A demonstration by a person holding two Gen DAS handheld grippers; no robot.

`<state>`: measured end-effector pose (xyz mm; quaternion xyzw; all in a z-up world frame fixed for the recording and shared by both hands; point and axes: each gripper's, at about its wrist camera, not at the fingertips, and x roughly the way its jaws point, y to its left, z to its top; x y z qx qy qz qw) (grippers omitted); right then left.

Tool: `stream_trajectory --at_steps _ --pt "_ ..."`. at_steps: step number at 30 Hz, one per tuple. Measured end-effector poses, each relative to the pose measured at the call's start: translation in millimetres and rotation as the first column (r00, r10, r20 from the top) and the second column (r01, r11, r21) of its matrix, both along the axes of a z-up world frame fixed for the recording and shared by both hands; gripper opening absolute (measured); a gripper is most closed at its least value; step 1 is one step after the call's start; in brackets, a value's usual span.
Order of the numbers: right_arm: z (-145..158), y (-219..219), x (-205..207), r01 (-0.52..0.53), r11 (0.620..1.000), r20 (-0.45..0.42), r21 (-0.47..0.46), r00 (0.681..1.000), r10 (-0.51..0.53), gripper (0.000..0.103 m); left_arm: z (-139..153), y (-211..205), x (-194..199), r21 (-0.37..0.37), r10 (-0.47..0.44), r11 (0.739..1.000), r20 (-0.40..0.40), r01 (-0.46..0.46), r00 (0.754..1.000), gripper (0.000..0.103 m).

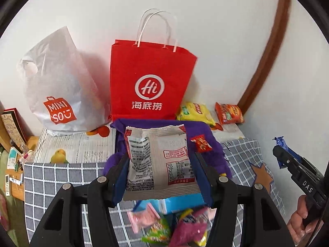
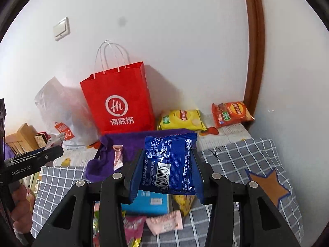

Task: Organize snacks
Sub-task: 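Carry the white bag and blue packet toward the purple towel, then lower both packets onto the purple towel and open both grippers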

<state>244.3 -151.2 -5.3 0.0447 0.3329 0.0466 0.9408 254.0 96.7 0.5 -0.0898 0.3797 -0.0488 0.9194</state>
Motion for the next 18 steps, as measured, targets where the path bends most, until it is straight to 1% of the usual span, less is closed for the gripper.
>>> stream_trajectory --at_steps 7,13,16,18 --pt "-21.7 4.3 63.6 -0.039 0.999 -0.056 -0.001 0.998 0.038 0.043 -17.1 14.2 51.1 -0.020 0.045 0.999 -0.044 -0.046 0.998 0.057" --pt "-37.4 13.3 114.7 -0.086 0.996 -0.095 0.032 0.992 0.088 0.043 -39.6 27.2 93.7 -0.075 0.075 0.994 -0.096 -0.082 0.993 0.057" --pt "-52.2 21.4 136.3 -0.107 0.994 -0.124 0.036 0.986 0.111 0.043 -56.6 35.1 108.9 -0.080 0.089 0.992 -0.119 -0.099 0.989 0.057" --pt "-68.6 26.4 150.3 -0.129 0.991 -0.169 0.026 0.977 0.131 0.043 -67.2 40.1 115.4 -0.078 0.086 0.992 -0.132 -0.097 0.988 0.057"
